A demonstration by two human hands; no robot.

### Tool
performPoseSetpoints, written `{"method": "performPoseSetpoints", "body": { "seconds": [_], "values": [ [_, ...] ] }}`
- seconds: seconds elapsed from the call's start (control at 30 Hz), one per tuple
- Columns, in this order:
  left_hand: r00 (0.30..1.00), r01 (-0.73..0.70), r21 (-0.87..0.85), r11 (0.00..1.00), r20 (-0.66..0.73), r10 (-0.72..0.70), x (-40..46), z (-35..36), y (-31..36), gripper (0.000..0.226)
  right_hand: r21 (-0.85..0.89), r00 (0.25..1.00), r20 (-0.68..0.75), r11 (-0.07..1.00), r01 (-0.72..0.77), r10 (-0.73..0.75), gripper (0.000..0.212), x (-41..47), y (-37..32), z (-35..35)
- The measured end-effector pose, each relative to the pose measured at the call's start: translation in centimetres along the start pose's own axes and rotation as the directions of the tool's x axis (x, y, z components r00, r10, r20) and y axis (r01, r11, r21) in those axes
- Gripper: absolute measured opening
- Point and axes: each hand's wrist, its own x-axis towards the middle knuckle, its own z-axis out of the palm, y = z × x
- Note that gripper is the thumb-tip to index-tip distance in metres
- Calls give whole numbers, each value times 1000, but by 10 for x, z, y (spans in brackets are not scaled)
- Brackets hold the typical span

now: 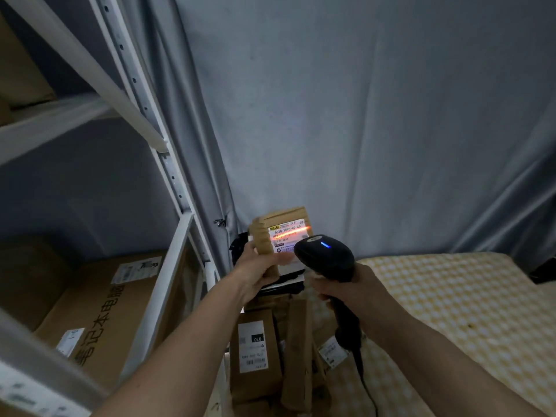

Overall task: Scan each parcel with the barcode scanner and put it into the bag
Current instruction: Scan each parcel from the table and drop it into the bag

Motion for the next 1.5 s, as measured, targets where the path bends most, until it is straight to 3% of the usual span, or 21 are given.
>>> {"method": "performPoseSetpoints", "body": {
  "seconds": [0.1,0.33,0.47,0.67,0.87,1.0,1.1,1.23,1.37,1.5],
  "values": [
    [991,127,73,989,25,-129,9,16,-10,59,10,993,-115,1000,-10,11,16,2,13,-7],
    [911,312,291,905,178,-371,22,90,-56,31,218,908,-388,973,-79,161,26,-29,64,-60],
    [853,288,399,871,306,-423,17,160,-74,21,248,813,-526,960,-134,249,19,-68,89,-112],
    [725,199,542,816,479,-495,-1,278,-101,34,297,608,-724,943,-151,325,15,-142,112,-196],
    [608,66,574,816,625,-489,-39,401,-125,38,327,426,-833,935,-136,353,24,-214,129,-279],
    [545,1,545,839,703,-457,-65,474,-144,40,363,362,-857,928,-80,367,26,-248,140,-333],
    [553,-24,510,860,723,-414,-81,522,-160,48,401,316,-867,916,-15,385,23,-267,147,-371],
    [631,7,498,867,671,-390,-101,569,-177,54,428,290,-870,903,44,398,19,-285,152,-411],
    [665,18,471,882,653,-363,-105,614,-189,69,427,233,-888,899,99,396,26,-293,158,-447],
    [654,8,504,863,650,-386,-101,668,-203,67,473,193,-874,871,131,446,25,-291,169,-483]
  ]
}}
